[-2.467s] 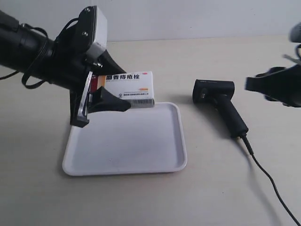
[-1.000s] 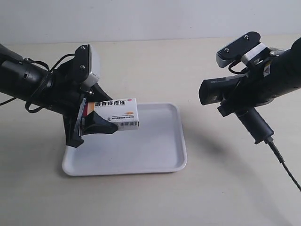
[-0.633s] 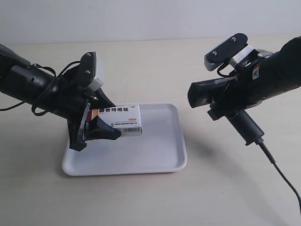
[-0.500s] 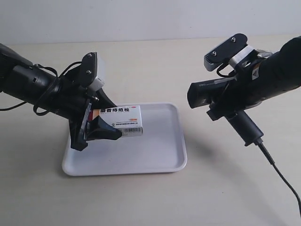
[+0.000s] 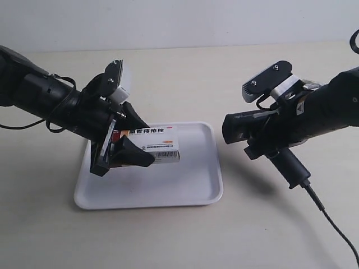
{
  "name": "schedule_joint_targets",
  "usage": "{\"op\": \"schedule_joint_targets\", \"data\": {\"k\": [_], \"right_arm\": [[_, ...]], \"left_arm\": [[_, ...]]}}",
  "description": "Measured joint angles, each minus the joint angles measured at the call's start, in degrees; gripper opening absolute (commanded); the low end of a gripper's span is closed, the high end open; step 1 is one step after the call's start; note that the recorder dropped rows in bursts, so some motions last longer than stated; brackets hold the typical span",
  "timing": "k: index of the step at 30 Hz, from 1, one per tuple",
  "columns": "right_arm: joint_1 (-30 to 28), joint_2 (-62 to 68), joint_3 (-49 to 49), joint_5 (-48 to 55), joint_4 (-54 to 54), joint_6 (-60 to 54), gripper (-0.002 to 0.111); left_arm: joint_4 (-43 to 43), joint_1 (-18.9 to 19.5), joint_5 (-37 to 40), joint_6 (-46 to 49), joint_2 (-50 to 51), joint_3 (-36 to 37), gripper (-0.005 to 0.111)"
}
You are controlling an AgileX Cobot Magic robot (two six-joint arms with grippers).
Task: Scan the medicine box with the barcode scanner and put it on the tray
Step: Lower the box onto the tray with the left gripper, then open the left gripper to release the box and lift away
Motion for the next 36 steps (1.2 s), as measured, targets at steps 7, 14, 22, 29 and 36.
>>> {"op": "schedule_joint_targets", "data": {"k": [7, 14, 22, 29, 36], "right_arm": [[-0.8, 0.7, 0.0, -2.7, 0.0, 0.0, 0.0], [-6.2, 2.8, 0.0, -5.3, 0.0, 3.1, 0.0], [-6.3, 9.2, 0.0, -10.7, 4.2, 5.0, 0.015], [-6.3, 10.2, 0.0, -12.9, 5.1, 5.6, 0.089], [-6.3, -9.5, 0.1, -1.3, 5.4, 8.1, 0.08]], "left_arm": [[0.0, 0.0, -1.1, 0.0, 0.0, 0.1, 0.002], [-6.8, 0.0, -8.7, 0.0, 4.4, 1.1, 0.002], [-13.8, 0.1, -16.1, 0.3, 9.3, 0.3, 0.079], [-9.4, 0.1, -15.5, -1.9, 7.0, 0.3, 0.105], [-0.3, 0.1, -15.2, -20.3, -14.4, 0.3, 0.068]]}}
